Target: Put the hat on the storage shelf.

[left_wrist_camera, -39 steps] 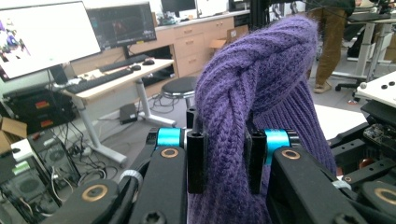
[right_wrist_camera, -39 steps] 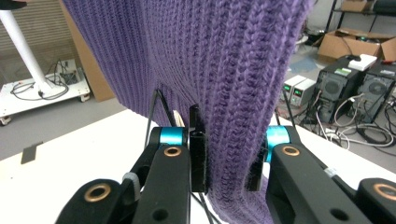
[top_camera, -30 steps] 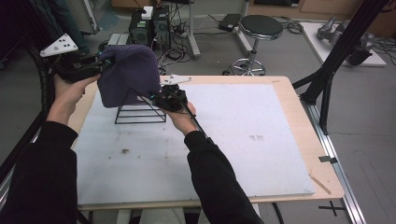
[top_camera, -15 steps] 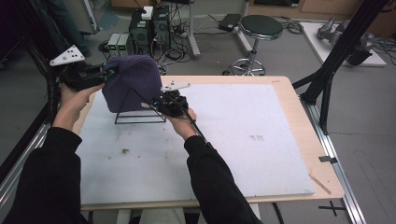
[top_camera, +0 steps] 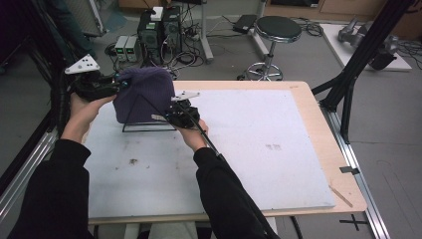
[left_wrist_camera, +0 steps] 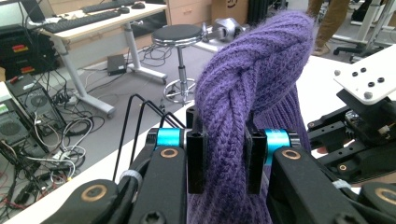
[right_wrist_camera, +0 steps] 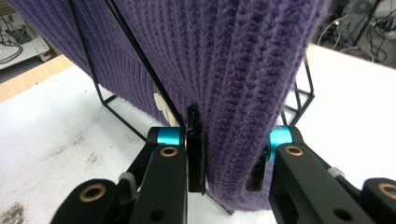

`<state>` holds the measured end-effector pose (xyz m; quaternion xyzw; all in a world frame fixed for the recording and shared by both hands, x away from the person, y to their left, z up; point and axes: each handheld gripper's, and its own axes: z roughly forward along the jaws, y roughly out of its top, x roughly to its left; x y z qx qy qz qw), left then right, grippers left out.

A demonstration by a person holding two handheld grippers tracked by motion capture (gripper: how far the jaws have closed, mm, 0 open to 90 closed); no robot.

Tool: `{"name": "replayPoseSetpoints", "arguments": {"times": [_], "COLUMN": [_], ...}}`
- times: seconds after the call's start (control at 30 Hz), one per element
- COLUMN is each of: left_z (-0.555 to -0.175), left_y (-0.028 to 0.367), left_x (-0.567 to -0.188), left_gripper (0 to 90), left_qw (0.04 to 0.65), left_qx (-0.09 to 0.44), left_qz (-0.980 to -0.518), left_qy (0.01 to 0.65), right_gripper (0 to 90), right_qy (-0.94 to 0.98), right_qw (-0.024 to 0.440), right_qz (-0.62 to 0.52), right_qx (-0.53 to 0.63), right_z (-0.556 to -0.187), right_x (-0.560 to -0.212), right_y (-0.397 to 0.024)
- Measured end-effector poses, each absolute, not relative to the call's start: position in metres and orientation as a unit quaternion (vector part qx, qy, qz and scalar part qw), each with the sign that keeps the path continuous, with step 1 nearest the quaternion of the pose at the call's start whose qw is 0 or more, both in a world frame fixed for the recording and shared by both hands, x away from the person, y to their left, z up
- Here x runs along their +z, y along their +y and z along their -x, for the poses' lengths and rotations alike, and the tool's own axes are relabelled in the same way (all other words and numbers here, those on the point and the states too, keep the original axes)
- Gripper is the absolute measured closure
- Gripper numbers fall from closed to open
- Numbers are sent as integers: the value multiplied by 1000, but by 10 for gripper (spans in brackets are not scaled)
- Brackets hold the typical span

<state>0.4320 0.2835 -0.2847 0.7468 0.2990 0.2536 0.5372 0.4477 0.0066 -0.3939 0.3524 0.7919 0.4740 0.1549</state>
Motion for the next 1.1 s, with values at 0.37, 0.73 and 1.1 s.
{"name": "replayPoseSetpoints", "arguments": {"times": [0.37, 0.73, 1.1], "left_z": [-432, -430, -429], "left_y": [284, 284, 297], "left_x": [-300, -303, -309], "left_gripper": [764, 645, 246], "left_qw": [530, 542, 578], "left_qx": [244, 234, 209], "left_qz": [-749, -731, -691], "left_qy": [313, 342, 380], "right_gripper": [734, 391, 115], "right_qy": [804, 810, 795], "right_qw": [141, 136, 178], "right_qz": [-372, -376, -393], "right_qx": [441, 429, 425], "right_z": [-452, -454, -453], "right_x": [-409, -406, -382], "right_y": [10, 4, -31]}}
